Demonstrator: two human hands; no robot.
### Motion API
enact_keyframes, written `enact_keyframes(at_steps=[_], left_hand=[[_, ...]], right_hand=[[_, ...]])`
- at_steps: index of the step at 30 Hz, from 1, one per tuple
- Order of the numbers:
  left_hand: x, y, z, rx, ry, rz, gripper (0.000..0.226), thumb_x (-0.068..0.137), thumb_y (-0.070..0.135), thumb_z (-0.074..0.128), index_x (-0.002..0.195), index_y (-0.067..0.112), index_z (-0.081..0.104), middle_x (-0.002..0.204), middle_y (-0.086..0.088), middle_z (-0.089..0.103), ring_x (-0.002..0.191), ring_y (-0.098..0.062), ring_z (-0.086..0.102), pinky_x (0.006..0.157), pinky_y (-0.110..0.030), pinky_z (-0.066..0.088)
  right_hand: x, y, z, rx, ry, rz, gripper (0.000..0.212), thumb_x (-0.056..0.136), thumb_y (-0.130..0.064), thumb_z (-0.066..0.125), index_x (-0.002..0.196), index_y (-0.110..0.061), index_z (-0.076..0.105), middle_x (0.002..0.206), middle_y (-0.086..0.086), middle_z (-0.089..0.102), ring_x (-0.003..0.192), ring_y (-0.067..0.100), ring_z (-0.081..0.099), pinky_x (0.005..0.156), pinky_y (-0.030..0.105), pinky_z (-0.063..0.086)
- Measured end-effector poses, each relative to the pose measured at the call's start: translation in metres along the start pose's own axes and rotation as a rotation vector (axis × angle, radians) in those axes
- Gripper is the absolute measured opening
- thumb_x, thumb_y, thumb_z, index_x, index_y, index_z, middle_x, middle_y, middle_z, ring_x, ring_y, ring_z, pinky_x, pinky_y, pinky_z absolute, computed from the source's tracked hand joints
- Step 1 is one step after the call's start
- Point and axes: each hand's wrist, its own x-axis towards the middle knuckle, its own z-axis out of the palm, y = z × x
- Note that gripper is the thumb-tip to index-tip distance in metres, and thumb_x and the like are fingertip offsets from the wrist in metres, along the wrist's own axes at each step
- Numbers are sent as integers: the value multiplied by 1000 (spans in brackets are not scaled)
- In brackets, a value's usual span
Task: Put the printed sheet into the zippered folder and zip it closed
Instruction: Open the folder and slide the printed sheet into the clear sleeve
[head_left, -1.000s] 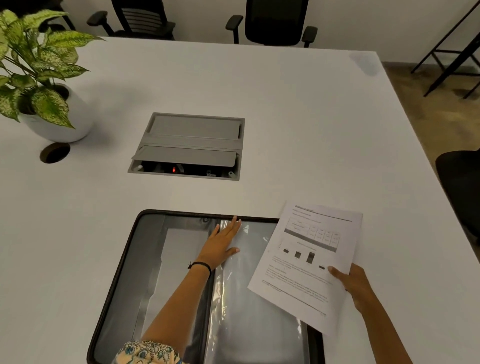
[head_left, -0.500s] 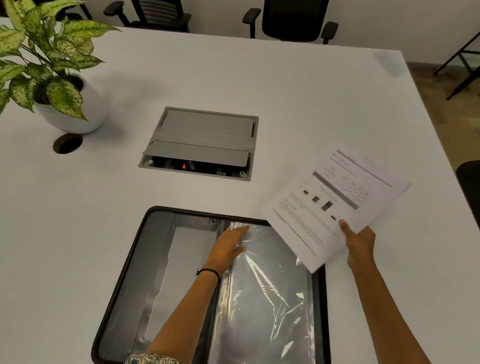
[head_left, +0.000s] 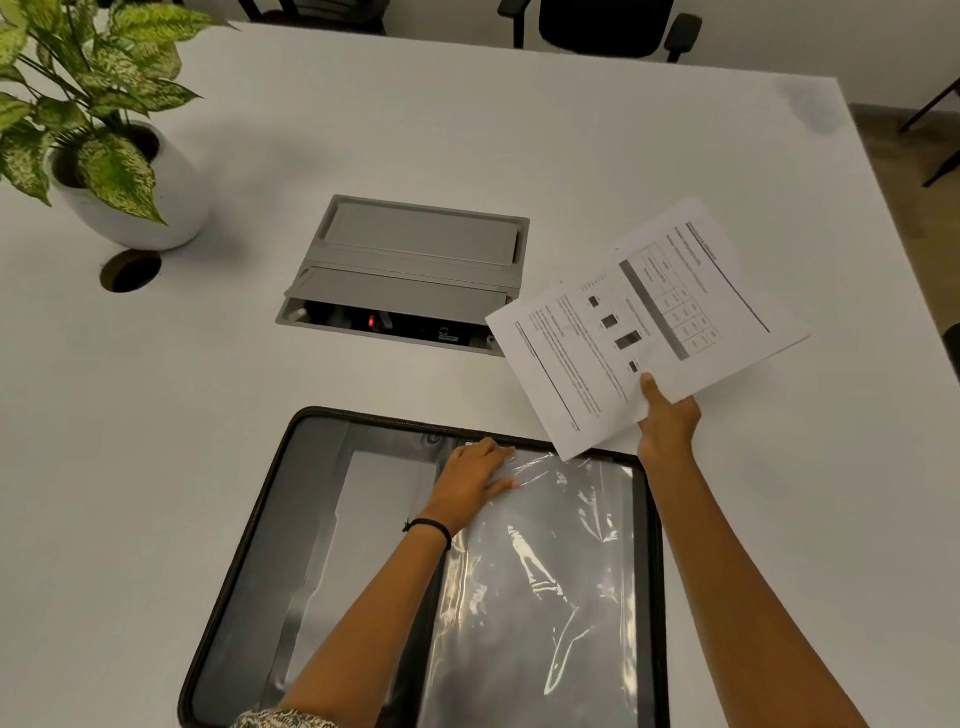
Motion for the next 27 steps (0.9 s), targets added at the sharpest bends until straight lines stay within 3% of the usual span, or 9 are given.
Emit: enact_keyframes(at_steps=[4, 7, 13, 18, 22, 27], left_hand=[[4, 3, 4, -58, 139, -9, 21, 93, 28, 55, 108, 17, 65, 98, -1, 61, 92, -17, 56, 95, -26, 33], [5, 2, 7, -48, 200, 20, 15, 93, 25, 55, 95, 20, 68, 96, 3, 64, 90, -15, 56, 89, -23, 30], [1, -2, 7, -8, 251, 103, 14, 92, 25, 56, 93, 19, 69, 90, 2, 67, 85, -15, 57, 86, -25, 33], [2, -3, 5, 30, 257, 144, 18, 93, 28, 54, 95, 17, 69, 92, 0, 68, 86, -17, 58, 83, -24, 33], [6, -2, 2, 33, 242, 169, 21, 94, 29, 53, 95, 15, 69, 90, -2, 68, 84, -20, 60, 79, -32, 43], [10, -9, -8, -4, 243, 150, 19, 94, 30, 54, 98, 17, 68, 91, 0, 68, 84, -16, 58, 77, -29, 42]], right_hand=[[3, 11, 20, 7, -18, 8, 39, 86, -5, 62, 123, -10, 53, 125, 9, 59, 106, 20, 57, 100, 50, 46], [5, 20, 34, -13, -34, 15, 39, 85, -5, 63, 122, -8, 53, 123, 10, 59, 106, 20, 57, 101, 50, 45], [12, 35, 53, -66, -107, 8, 35, 85, -6, 64, 119, -9, 56, 112, 4, 61, 103, 20, 59, 98, 45, 48], [12, 53, 55, -202, -201, -15, 37, 84, -6, 65, 120, -4, 56, 117, 13, 62, 101, 21, 60, 88, 34, 50], [20, 57, 48, -333, -234, -7, 36, 83, -6, 66, 117, -3, 57, 118, 19, 63, 103, 29, 62, 88, 38, 52], [38, 44, 33, -456, -299, -2, 39, 84, -9, 66, 121, -6, 54, 122, 17, 61, 97, 24, 60, 83, 38, 51]])
